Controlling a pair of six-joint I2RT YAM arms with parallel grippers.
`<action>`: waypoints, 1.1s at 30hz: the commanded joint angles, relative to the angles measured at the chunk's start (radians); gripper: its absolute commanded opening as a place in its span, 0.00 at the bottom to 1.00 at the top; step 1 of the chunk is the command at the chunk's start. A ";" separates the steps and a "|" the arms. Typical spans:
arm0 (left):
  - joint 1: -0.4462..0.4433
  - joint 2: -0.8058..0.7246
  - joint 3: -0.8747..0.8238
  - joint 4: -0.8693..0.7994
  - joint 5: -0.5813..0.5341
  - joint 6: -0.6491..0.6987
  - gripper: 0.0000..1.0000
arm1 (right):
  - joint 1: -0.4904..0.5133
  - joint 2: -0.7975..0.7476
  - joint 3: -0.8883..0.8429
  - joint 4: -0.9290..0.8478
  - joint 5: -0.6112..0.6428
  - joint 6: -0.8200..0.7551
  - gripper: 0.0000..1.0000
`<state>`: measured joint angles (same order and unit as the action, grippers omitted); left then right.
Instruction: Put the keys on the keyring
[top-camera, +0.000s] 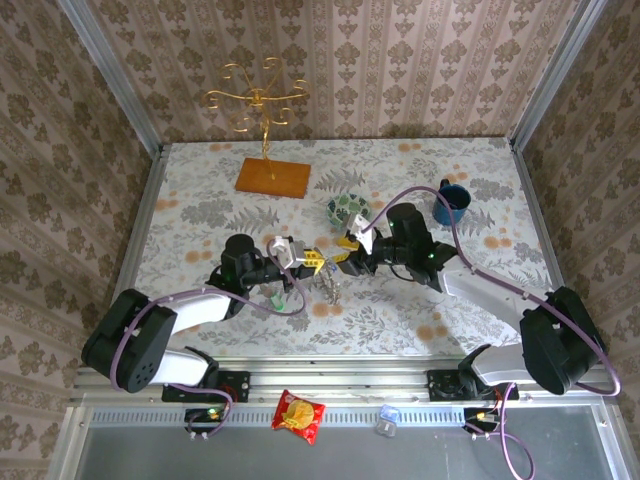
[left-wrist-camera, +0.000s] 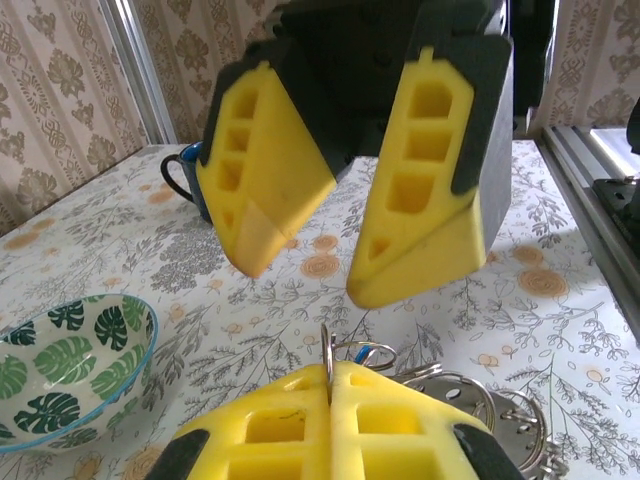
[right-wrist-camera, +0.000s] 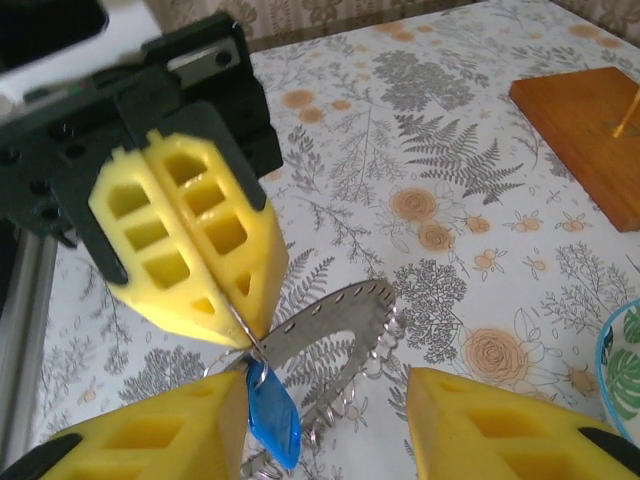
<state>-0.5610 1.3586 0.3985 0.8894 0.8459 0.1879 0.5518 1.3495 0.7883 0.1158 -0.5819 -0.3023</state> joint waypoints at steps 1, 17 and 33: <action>0.007 0.005 -0.006 0.077 0.049 -0.031 0.00 | 0.003 0.025 0.043 -0.058 -0.047 -0.096 0.43; 0.007 0.013 -0.004 0.082 0.063 -0.035 0.00 | 0.013 0.036 0.046 0.025 -0.110 -0.084 0.29; 0.007 0.015 -0.001 0.085 0.077 -0.038 0.00 | 0.026 0.095 0.073 0.032 -0.139 -0.087 0.22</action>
<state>-0.5552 1.3693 0.3965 0.9218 0.8776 0.1711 0.5694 1.4300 0.8261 0.1177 -0.6899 -0.3717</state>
